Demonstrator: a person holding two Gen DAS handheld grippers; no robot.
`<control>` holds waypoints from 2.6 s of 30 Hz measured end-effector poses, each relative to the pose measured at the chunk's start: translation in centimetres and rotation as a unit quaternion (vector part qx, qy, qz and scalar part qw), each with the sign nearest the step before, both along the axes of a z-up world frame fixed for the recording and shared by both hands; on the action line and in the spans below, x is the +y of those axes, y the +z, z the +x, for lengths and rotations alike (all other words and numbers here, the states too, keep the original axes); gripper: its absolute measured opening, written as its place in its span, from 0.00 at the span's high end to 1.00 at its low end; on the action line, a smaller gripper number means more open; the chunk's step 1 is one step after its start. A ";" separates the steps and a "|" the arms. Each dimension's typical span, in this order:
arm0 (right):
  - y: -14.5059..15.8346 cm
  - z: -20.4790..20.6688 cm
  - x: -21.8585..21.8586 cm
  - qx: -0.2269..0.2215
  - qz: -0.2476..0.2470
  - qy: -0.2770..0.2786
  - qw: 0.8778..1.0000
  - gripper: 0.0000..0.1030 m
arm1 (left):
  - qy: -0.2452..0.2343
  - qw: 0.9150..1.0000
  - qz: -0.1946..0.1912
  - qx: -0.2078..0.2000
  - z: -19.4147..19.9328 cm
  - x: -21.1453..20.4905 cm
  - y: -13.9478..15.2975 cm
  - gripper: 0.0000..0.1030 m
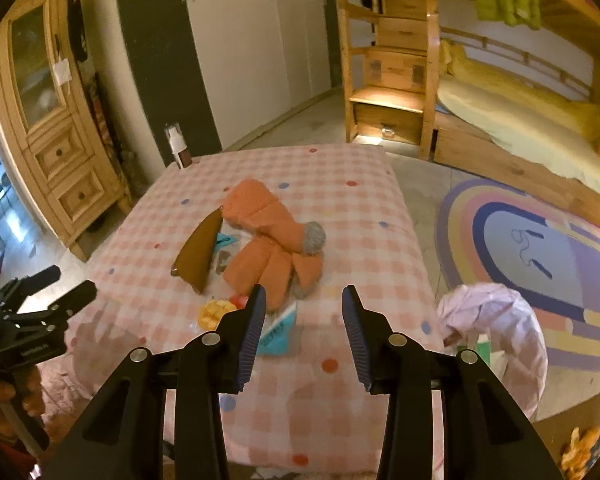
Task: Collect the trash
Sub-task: 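Return the right gripper to the table and grasp the orange knitted glove, then lift the orange glove with the right gripper while the left gripper reaches the mango snack bag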
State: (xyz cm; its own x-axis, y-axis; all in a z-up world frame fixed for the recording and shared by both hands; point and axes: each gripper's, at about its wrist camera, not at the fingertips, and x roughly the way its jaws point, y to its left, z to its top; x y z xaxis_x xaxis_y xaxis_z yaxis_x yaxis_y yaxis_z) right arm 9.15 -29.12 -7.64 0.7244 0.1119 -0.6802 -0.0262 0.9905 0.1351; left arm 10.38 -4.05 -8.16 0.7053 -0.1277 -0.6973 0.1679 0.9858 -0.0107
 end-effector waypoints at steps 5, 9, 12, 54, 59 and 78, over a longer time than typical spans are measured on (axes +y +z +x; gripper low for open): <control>-1.1 3.0 1.0 0.014 -0.005 0.013 1.000 0.60 | 0.011 1.000 0.001 0.008 1.9 0.3 -0.5 0.07; -0.9 5.5 1.8 0.011 -0.021 0.029 0.999 0.60 | 0.009 1.000 0.001 0.014 3.6 0.0 -0.5 0.07; -0.6 7.6 2.0 0.008 -0.028 0.036 0.999 0.55 | 0.009 1.000 0.002 0.020 4.9 -0.3 -0.4 0.07; -1.5 -0.2 -3.5 0.024 -0.011 -0.061 0.998 0.90 | -0.079 0.996 -0.009 0.039 0.1 -6.7 -1.9 0.09; -2.7 -0.9 -2.8 0.023 0.027 -0.029 0.999 0.90 | -0.098 0.993 0.000 0.061 0.4 -8.8 -3.3 0.16; -5.6 0.2 0.6 0.077 0.021 0.040 0.996 0.89 | -0.116 0.988 -0.044 0.094 1.7 -11.0 -4.8 0.46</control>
